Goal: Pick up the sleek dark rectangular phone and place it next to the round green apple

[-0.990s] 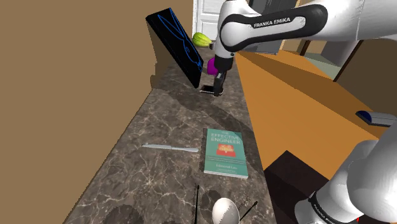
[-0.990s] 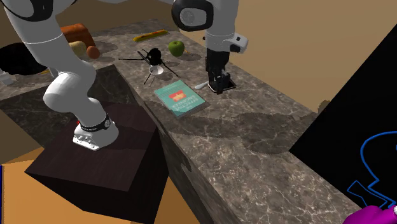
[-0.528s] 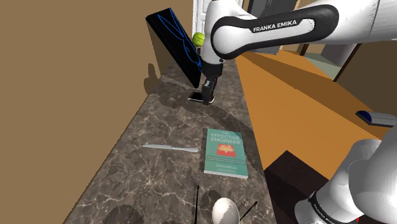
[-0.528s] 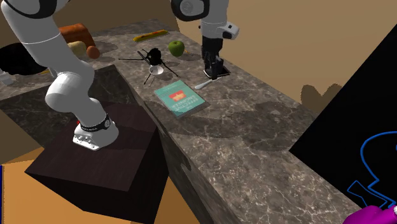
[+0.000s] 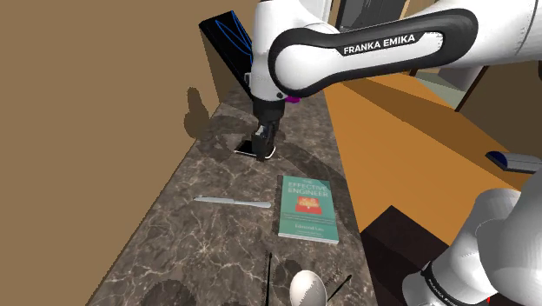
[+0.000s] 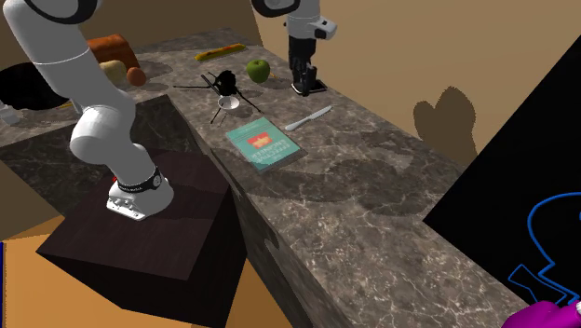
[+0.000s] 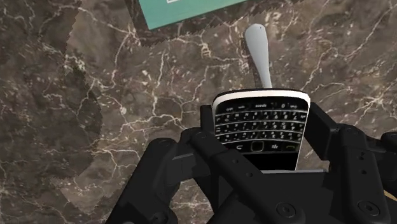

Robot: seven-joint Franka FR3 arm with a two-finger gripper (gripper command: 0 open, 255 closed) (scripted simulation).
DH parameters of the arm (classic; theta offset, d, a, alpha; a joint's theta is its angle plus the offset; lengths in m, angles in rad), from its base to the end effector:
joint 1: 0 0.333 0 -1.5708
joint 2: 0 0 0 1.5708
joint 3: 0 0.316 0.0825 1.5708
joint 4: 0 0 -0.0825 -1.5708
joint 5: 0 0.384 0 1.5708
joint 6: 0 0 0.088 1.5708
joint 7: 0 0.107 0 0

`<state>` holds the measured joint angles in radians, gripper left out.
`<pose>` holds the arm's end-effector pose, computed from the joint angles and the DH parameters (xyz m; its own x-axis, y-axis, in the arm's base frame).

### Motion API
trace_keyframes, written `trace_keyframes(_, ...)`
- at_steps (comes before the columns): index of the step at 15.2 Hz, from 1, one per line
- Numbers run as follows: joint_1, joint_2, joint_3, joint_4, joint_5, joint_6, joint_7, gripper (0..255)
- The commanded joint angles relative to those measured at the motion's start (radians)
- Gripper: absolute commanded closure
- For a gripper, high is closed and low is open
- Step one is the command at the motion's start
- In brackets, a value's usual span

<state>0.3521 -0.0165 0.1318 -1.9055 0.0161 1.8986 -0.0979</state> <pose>0.4922 0.2604 0.5023 0.8383 0.5452 0.0107 0.5453 -0.8382 -0.0121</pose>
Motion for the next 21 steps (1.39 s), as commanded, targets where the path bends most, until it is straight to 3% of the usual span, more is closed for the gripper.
trace_keyframes(1, 0.024, 0.006, 0.025, 0.005, -0.001, 0.001, 0.051, 255)
trace_keyframes(10, 0.134, 0.109, 0.126, 0.129, -0.03, -0.02, 0.27, 255)
trace_keyframes(20, 0.287, 0.319, 0.206, 0.399, -0.111, -0.092, 0.507, 255)
trace_keyframes(21, 0.287, 0.319, 0.205, 0.386, -0.111, -0.079, 0.507, 255)
